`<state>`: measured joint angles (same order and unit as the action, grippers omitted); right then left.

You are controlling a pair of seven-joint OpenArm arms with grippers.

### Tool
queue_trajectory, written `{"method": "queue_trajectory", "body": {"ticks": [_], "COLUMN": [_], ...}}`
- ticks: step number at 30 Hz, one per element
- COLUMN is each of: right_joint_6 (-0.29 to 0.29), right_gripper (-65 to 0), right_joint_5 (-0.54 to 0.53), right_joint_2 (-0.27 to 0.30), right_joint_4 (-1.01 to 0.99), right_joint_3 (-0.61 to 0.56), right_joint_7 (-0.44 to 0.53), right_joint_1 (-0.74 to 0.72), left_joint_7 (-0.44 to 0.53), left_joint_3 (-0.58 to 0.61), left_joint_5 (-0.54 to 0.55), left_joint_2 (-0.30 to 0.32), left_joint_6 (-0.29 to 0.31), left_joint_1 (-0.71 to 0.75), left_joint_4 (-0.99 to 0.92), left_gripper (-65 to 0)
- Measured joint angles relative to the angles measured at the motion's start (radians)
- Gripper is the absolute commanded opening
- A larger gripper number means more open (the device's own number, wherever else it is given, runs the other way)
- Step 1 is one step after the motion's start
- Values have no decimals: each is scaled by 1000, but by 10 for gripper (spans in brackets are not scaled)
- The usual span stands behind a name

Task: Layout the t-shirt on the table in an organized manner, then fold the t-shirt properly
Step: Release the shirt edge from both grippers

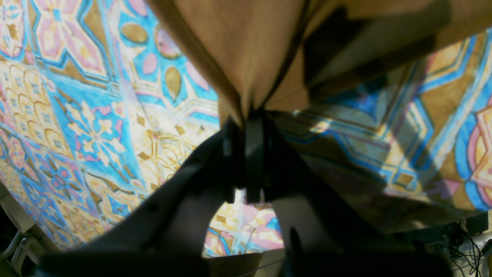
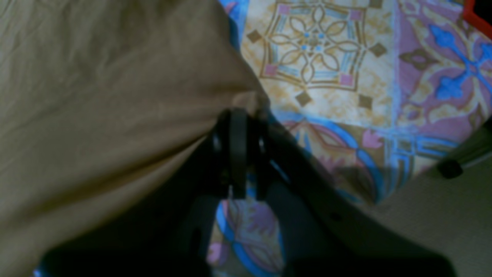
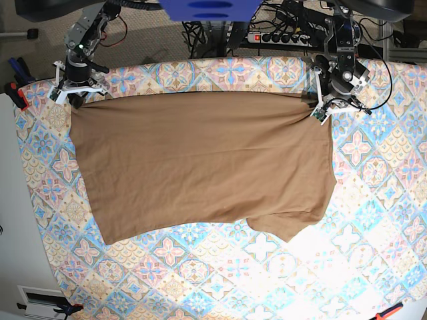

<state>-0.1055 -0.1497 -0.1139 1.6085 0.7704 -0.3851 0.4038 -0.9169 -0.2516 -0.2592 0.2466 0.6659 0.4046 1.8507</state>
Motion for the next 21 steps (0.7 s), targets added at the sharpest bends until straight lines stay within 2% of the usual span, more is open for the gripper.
{"method": "queue_trajectory", "body": {"ticks": [21], "right_joint_6": [8], "right_gripper": [-650], "right_joint_5": [1], "right_joint_2": [0], "right_joint_4": [0], "right_joint_3": [-4], "right_joint_7": [-2], "right_joint_1": [-2], "left_joint_7": [-44], "left_joint_3": [3], "left_joint_5": [5], "left_joint_2": [-9], "left_joint_6": [19], "left_joint_1": [3], "left_joint_4": [35], "left_gripper": [-650]}}
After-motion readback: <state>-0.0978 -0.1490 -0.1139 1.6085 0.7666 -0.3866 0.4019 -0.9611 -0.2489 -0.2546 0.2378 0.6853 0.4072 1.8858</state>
